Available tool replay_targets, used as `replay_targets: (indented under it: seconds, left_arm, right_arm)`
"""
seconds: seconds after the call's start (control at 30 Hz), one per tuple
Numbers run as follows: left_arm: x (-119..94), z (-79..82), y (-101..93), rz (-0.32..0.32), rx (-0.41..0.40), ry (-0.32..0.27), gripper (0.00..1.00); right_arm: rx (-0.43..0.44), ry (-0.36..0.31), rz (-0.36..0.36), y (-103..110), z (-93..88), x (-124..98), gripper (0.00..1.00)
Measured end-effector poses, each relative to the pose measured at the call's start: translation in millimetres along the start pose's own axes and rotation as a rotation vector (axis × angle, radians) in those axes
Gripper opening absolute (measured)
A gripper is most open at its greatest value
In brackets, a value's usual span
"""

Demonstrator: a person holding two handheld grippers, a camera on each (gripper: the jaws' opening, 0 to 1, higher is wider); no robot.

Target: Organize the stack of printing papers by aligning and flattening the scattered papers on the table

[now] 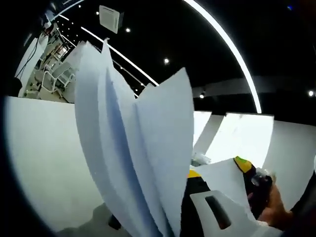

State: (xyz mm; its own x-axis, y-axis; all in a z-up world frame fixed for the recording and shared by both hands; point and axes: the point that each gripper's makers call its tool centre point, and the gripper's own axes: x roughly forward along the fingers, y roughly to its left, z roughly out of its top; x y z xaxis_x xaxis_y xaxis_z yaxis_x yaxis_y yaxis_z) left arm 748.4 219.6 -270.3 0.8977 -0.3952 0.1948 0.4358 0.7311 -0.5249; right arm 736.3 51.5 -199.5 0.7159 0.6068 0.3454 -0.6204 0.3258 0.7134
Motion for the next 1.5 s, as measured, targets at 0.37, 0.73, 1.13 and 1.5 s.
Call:
replay_targets:
  seconds: [0.37, 0.73, 1.13, 1.5]
  left_arm:
    - [1, -4.4, -1.7, 0.001, 0.084, 0.027, 0.06]
    - [0, -3.3, -1.8, -0.003, 0.055, 0.022, 0.06]
    - [1, -3.7, -0.8, -0.004, 0.042, 0.020, 0.06]
    - [1, -3.4, -0.8, -0.005, 0.033, 0.019, 0.06]
  right_arm:
    - [0.011, 0.009, -0.016, -5, -1.6, 0, 0.02]
    - [-0.075, -0.037, -0.078, -17, 18.5, -1, 0.12]
    - [-0.082, -0.043, -0.107, -28, 23.5, -5, 0.15]
    - [-0.147, -0.055, -0.134, -35, 37.8, -10, 0.26]
